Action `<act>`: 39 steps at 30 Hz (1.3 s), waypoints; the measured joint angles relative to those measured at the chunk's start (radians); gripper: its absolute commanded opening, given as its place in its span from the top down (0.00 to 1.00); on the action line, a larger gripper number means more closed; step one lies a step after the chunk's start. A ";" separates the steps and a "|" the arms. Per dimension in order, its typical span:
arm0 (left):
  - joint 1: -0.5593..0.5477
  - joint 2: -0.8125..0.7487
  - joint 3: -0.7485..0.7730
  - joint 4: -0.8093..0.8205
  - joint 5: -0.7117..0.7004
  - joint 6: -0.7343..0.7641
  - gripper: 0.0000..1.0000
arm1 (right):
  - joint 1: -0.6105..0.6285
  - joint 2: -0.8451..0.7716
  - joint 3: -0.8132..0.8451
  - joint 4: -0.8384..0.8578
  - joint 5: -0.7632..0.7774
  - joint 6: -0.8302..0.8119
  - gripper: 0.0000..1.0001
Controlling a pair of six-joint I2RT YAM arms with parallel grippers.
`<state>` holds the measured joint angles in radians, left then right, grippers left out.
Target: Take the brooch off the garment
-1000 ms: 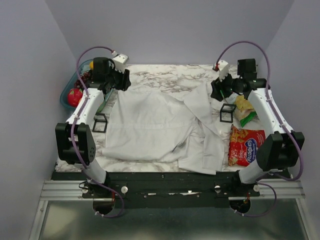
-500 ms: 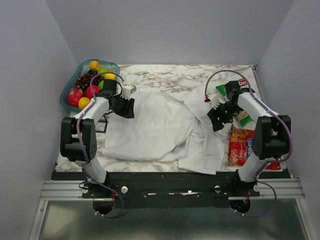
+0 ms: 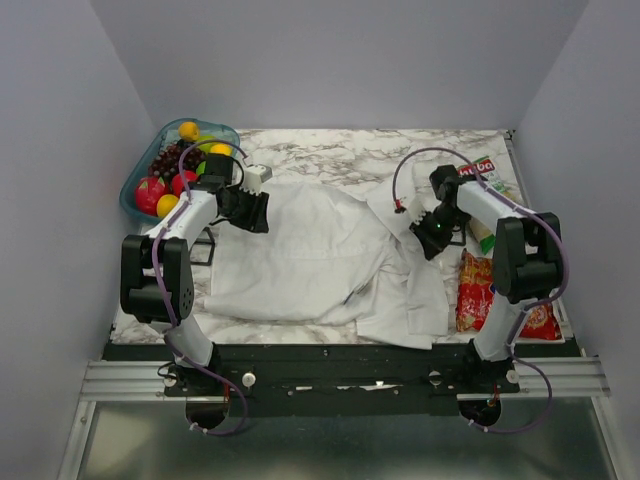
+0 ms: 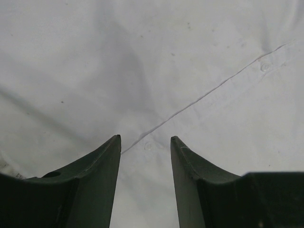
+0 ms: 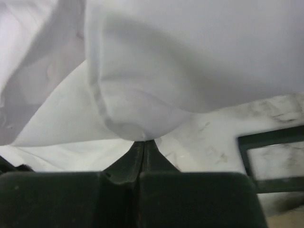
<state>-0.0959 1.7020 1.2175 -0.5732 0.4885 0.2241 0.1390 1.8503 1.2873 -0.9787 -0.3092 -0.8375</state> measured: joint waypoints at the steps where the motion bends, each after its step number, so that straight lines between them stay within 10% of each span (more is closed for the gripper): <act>1: 0.000 0.000 0.004 -0.005 0.000 0.000 0.46 | 0.003 0.013 0.059 -0.026 0.000 0.004 0.99; 8: 0.000 0.000 0.027 -0.014 0.003 -0.001 0.46 | 0.007 0.274 1.077 -0.100 -0.132 0.164 0.99; 9: 0.000 0.000 0.034 -0.016 0.004 -0.001 0.46 | 0.010 0.327 1.217 -0.038 -0.149 0.227 0.93; 10: 0.000 0.000 0.040 -0.017 0.004 -0.002 0.45 | 0.013 0.352 1.266 0.105 -0.165 0.317 0.47; 12: 0.000 0.000 0.058 -0.021 0.005 -0.001 0.45 | 0.026 0.341 1.212 0.272 -0.186 0.454 0.10; 17: 0.000 -0.004 0.096 -0.040 0.007 0.000 0.45 | 0.080 0.497 1.292 0.620 -0.190 0.737 0.00; 23: -0.006 -0.019 0.097 -0.058 0.021 0.000 0.45 | 0.101 0.245 0.724 0.723 -0.200 0.750 0.01; 29: -0.021 -0.023 0.069 -0.064 0.042 0.039 0.45 | 0.090 -0.272 0.092 0.655 -0.253 0.367 0.23; 39: -0.023 -0.029 -0.039 -0.092 0.015 0.105 0.46 | 0.097 -0.519 -0.333 0.290 -0.322 -0.216 0.30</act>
<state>-0.1184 1.6730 1.1786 -0.6647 0.5037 0.3290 0.2363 1.3315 0.9539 -0.6891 -0.6315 -1.0538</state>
